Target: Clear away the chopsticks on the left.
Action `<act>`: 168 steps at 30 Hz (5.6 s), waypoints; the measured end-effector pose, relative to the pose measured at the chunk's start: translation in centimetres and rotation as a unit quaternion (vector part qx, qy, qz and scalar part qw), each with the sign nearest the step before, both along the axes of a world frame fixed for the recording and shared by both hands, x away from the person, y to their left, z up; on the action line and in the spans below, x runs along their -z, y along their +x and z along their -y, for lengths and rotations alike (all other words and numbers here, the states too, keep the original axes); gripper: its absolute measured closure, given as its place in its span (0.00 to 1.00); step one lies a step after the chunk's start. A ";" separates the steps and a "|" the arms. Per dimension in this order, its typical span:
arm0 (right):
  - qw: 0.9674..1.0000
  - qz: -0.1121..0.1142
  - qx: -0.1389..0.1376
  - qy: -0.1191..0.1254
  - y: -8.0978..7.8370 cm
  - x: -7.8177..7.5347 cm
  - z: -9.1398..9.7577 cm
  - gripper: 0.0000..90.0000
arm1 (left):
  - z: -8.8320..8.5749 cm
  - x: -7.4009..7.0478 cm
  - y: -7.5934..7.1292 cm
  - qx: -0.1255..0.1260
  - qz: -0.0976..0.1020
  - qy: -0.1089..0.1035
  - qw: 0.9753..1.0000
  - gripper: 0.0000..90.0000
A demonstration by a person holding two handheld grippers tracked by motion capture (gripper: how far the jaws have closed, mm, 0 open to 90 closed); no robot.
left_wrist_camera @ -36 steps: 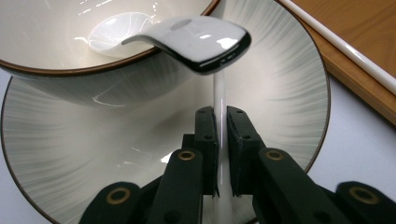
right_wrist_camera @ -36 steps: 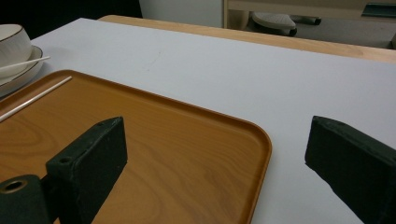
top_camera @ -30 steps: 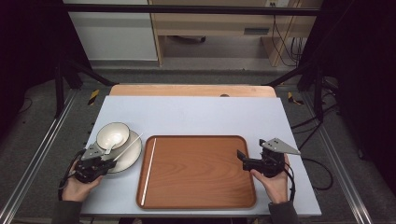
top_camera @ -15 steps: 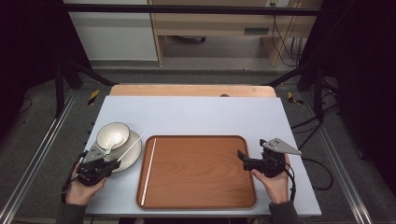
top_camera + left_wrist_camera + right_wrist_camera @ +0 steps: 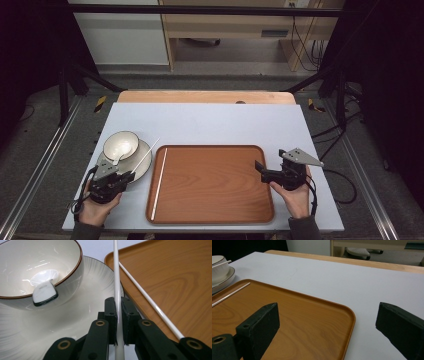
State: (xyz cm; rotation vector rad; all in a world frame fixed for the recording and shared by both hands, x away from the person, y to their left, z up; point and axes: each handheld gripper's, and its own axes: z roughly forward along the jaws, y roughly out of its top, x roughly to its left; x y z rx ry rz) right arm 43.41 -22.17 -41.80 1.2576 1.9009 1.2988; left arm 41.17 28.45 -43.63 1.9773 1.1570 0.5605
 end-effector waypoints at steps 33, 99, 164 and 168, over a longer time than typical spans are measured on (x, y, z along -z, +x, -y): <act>1.000 0.011 0.010 0.002 -0.2 -0.5 0.1 0.05 | 6.6 -1.8 -2.2 -0.072 0.043 -0.041 0.996 0.93; 1.000 0.003 0.002 -0.004 -0.1 -0.1 -0.5 0.06 | 10.8 4.7 -2.1 -0.168 -0.036 -0.069 0.983 0.93; 0.999 0.001 0.032 0.005 -0.2 0.3 1.3 0.05 | 1.5 0.1 -0.9 0.030 0.043 -0.068 0.996 0.28; 0.999 -0.003 0.031 0.005 -0.2 0.5 1.5 0.05 | 0.7 0.3 -1.0 0.026 0.048 -0.072 0.996 0.26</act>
